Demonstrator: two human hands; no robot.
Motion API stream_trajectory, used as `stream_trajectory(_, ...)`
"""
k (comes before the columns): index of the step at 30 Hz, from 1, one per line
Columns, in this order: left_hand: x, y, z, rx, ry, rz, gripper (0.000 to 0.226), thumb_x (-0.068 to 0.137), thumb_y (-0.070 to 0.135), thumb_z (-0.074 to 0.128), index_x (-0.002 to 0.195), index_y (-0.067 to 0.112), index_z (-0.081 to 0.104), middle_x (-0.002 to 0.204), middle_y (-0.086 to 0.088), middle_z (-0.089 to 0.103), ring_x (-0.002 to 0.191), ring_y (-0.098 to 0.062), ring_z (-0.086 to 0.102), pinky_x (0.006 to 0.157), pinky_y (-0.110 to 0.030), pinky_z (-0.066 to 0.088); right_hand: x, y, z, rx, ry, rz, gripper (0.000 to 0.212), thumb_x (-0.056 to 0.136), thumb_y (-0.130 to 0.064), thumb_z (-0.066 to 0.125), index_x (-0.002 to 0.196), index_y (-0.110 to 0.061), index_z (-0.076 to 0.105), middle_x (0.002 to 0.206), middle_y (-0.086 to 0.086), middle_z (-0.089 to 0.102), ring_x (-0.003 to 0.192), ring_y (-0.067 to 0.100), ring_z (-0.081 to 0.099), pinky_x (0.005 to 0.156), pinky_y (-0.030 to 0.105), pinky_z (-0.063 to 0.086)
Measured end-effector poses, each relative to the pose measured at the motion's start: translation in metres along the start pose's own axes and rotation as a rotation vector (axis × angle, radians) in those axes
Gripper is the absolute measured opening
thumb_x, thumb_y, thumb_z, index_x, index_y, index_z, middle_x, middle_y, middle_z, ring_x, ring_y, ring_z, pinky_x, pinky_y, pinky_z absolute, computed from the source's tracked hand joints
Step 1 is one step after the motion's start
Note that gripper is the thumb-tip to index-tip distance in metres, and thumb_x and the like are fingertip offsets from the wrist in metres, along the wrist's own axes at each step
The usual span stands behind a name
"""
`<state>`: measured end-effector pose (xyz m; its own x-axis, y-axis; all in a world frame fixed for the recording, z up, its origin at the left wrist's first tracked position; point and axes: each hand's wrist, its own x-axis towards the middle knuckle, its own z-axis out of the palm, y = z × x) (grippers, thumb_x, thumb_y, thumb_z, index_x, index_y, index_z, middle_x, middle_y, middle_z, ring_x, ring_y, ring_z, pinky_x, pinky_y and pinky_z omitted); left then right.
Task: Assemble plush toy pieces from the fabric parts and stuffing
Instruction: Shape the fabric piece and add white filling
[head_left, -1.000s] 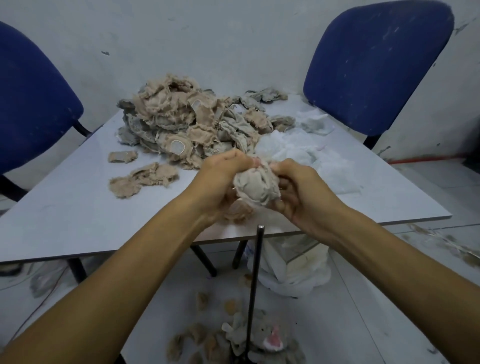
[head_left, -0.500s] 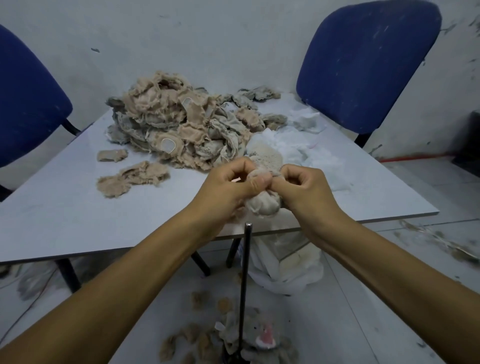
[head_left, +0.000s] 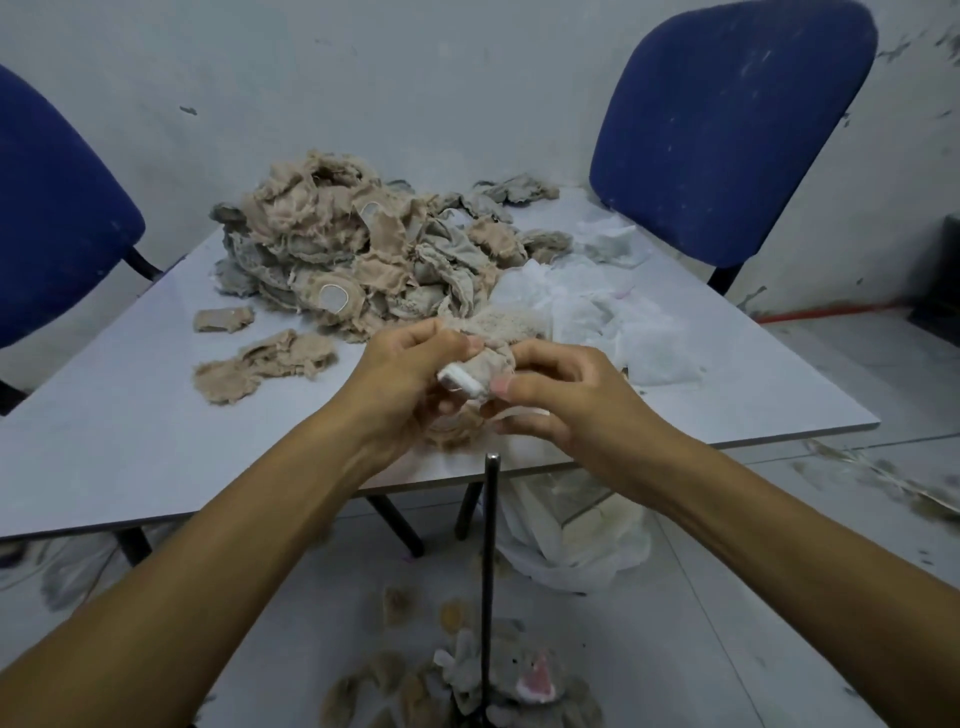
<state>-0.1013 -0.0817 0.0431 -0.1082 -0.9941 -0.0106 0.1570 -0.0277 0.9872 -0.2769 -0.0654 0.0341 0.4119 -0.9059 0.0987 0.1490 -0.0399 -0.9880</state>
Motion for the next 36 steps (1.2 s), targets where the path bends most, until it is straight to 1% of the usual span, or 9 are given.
stream_trajectory(2, -0.003, -0.004, 0.004, -0.038, -0.032, -0.041, 0.007, 0.07, 0.021, 0.076, 0.064, 0.018, 0.074, 0.063, -0.005, 0.065, 0.048, -0.014, 0.05, 0.037, -0.017, 0.04, -0.003, 0.001, -0.005, -0.183, 0.055, -0.085, 0.001, 0.09, -0.009, 0.07, 0.089, -0.008, 0.071, 0.081, 0.01, 0.072, 0.081, 0.023, 0.072, 0.078, 0.033, 0.061)
stream_trajectory(8, -0.006, -0.01, 0.006, -0.062, -0.12, -0.052, 0.027, 0.07, 0.032, 0.078, 0.078, 0.012, 0.062, 0.069, -0.006, 0.064, 0.051, -0.012, 0.058, 0.046, -0.017, 0.049, 0.0, 0.015, -0.008, -0.449, 0.246, -0.211, 0.016, 0.086, -0.024, 0.069, 0.077, -0.011, 0.068, 0.07, 0.005, 0.073, 0.074, 0.019, 0.075, 0.081, 0.056, 0.058)
stream_trajectory(13, -0.014, -0.008, 0.018, 0.027, -0.079, 0.11, 0.03, 0.077, 0.027, 0.074, 0.083, 0.004, 0.055, 0.075, -0.007, 0.061, 0.061, -0.011, 0.063, 0.053, -0.019, 0.051, 0.005, 0.017, -0.005, -0.399, 0.352, -0.263, 0.038, 0.076, -0.04, 0.068, 0.07, -0.004, 0.058, 0.057, 0.004, 0.064, 0.062, 0.011, 0.072, 0.071, 0.053, 0.06)
stream_trajectory(17, -0.021, -0.004, 0.019, 0.229, -0.011, 0.252, 0.031, 0.079, 0.024, 0.079, 0.081, 0.006, 0.054, 0.078, -0.01, 0.054, 0.069, -0.018, 0.063, 0.062, -0.027, 0.055, 0.009, 0.017, -0.006, -0.37, 0.362, -0.286, 0.038, 0.083, -0.027, 0.072, 0.067, 0.0, 0.05, 0.05, -0.005, 0.044, 0.051, 0.002, 0.058, 0.067, 0.047, 0.063)
stream_trajectory(22, -0.024, 0.009, 0.007, 0.451, -0.063, 0.282, 0.018, 0.073, 0.025, 0.08, 0.078, 0.016, 0.064, 0.084, -0.014, 0.065, 0.079, -0.027, 0.072, 0.069, -0.035, 0.06, 0.01, 0.015, -0.008, -0.371, 0.335, -0.231, 0.028, 0.088, -0.014, 0.072, 0.065, -0.01, 0.057, 0.052, 0.002, 0.048, 0.054, 0.009, 0.057, 0.069, 0.036, 0.062)
stream_trajectory(27, -0.019, 0.013, 0.001, 0.066, -0.033, 0.07, 0.025, 0.087, -0.001, 0.065, 0.067, 0.014, 0.063, 0.071, -0.006, 0.067, 0.059, -0.017, 0.067, 0.051, -0.02, 0.052, 0.005, 0.003, 0.001, -0.225, 0.105, -0.146, 0.016, 0.095, -0.011, 0.063, 0.08, -0.005, 0.066, 0.069, 0.005, 0.063, 0.07, 0.014, 0.067, 0.078, 0.028, 0.059)
stream_trajectory(30, -0.014, 0.016, -0.01, -0.096, -0.079, -0.033, 0.013, 0.091, -0.002, 0.052, 0.083, 0.005, 0.06, 0.072, -0.007, 0.067, 0.055, -0.014, 0.064, 0.049, -0.019, 0.052, 0.0, -0.007, -0.003, -0.358, -0.031, -0.147, 0.011, 0.091, -0.019, 0.065, 0.09, -0.009, 0.07, 0.083, 0.007, 0.072, 0.085, 0.021, 0.071, 0.086, 0.031, 0.056)
stream_trajectory(32, -0.014, 0.014, -0.013, -0.139, -0.156, -0.068, 0.006, 0.086, 0.0, 0.055, 0.09, 0.003, 0.058, 0.076, -0.009, 0.068, 0.057, -0.014, 0.064, 0.05, -0.019, 0.053, -0.003, -0.01, -0.006, -0.542, 0.0, -0.199, 0.011, 0.089, -0.022, 0.069, 0.087, -0.012, 0.071, 0.081, 0.008, 0.074, 0.085, 0.024, 0.07, 0.085, 0.037, 0.053)
stream_trajectory(36, -0.016, 0.01, -0.007, -0.158, -0.265, -0.123, 0.031, 0.073, 0.005, 0.059, 0.104, 0.001, 0.056, 0.085, -0.01, 0.072, 0.066, -0.015, 0.068, 0.05, -0.019, 0.054, -0.003, -0.002, -0.006, -0.64, 0.186, -0.282, 0.015, 0.086, -0.021, 0.07, 0.072, -0.016, 0.068, 0.068, -0.001, 0.072, 0.074, 0.02, 0.071, 0.077, 0.046, 0.056)
